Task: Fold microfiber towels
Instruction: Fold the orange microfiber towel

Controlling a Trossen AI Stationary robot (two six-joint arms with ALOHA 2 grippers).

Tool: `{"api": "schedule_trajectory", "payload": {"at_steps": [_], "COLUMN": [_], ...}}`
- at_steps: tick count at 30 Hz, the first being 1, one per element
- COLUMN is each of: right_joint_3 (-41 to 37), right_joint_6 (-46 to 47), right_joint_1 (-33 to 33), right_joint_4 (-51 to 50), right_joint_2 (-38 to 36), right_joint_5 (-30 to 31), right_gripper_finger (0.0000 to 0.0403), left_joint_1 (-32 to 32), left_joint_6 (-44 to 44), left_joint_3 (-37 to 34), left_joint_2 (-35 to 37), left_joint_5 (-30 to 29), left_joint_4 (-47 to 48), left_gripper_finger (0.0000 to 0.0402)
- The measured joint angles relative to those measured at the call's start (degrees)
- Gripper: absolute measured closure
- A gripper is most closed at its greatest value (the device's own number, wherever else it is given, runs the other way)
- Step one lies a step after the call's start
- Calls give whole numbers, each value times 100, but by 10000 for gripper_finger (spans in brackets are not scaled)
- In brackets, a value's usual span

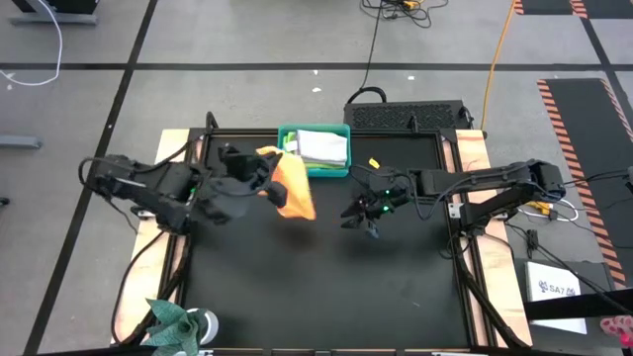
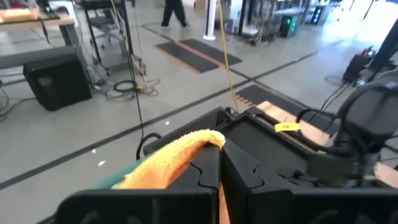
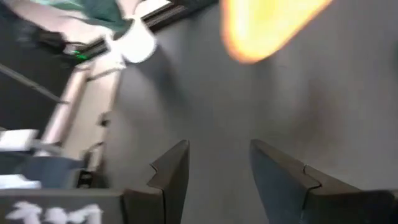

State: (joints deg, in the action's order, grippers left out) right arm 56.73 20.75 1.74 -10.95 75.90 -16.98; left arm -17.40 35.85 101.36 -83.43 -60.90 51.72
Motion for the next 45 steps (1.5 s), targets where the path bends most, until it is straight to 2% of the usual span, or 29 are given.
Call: {"api": "schedule_trajectory", "payload": {"at_steps": [3,11,15,24,39,41,45], "right_joint_3": [0,0,0,-2,-4,-69,-496], "right_joint_6": [121,154,154,227,324,392,454], "right_joint_1": [-5,-74,-72,-125,-426,-504,-677], "right_joint_4": [8,246,440,422,329,514,1608], "right_joint_2": [-3,0,0,0,57,120,307], "right_joint_5": [-293,-278,-277,-283,-264,-81,601], "right_gripper_finger": [243,243,243,243,243,243,243], "left_joint_1": [258,645,715,817,966,984,1045], "left_joint_6": [0,24,-20,-281,-387,-387,-387], "left_joint_3": [0,3,-4,-12,-2,-2,-2], "left_joint_2": [-97,-289,-480,-798,-790,-790,-788], "left_joint_5": [301,803,1247,1462,1589,1581,1487], "left_joint_4": [-2,-219,-344,-733,-873,-887,-938], "left_gripper_finger": [397,397,397,397,396,396,396]}}
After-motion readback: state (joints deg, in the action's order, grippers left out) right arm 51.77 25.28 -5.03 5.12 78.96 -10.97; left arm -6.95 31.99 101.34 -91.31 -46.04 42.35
